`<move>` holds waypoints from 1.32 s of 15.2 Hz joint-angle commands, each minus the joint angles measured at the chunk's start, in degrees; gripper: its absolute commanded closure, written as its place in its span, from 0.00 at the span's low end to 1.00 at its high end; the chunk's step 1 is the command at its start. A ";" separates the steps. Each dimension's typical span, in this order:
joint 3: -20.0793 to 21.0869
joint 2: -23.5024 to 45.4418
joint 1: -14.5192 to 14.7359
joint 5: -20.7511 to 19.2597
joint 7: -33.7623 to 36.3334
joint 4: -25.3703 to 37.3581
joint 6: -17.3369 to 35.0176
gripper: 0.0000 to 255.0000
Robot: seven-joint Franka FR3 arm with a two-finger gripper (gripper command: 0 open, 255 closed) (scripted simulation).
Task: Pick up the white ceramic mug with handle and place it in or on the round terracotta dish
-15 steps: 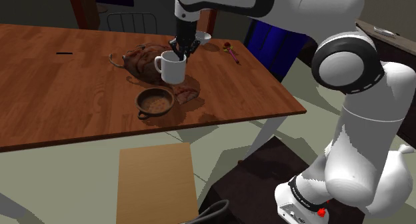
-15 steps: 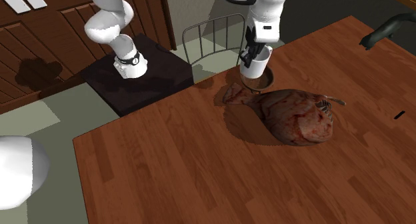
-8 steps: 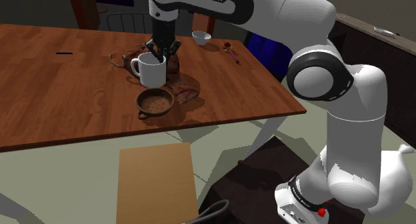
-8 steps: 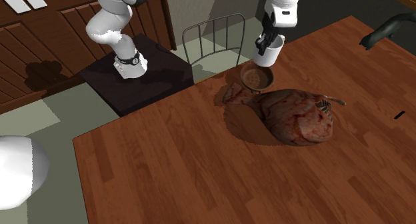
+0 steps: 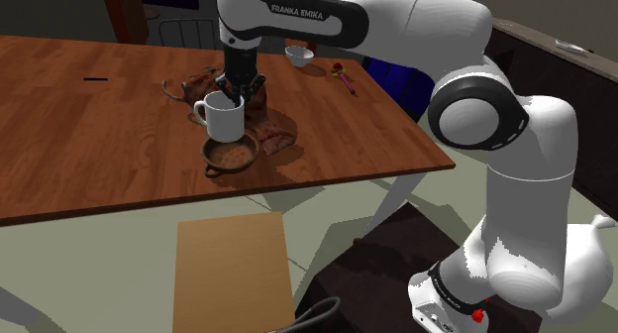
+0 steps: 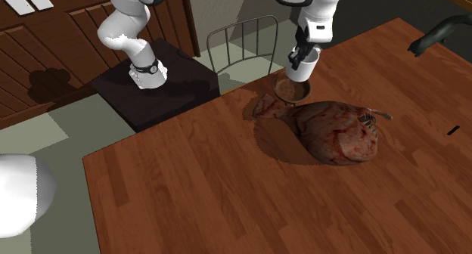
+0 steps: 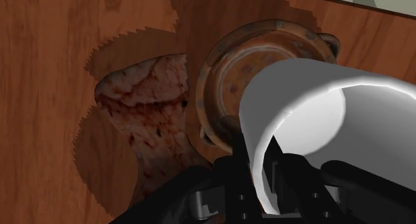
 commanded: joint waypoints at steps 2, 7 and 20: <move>-0.01 -0.61 -0.12 0.03 -0.06 -3.30 2.76 1.00; -0.02 -0.67 -0.18 0.02 -0.06 -7.24 6.65 1.00; -0.04 -0.46 -0.21 0.01 -0.06 -9.58 9.19 0.00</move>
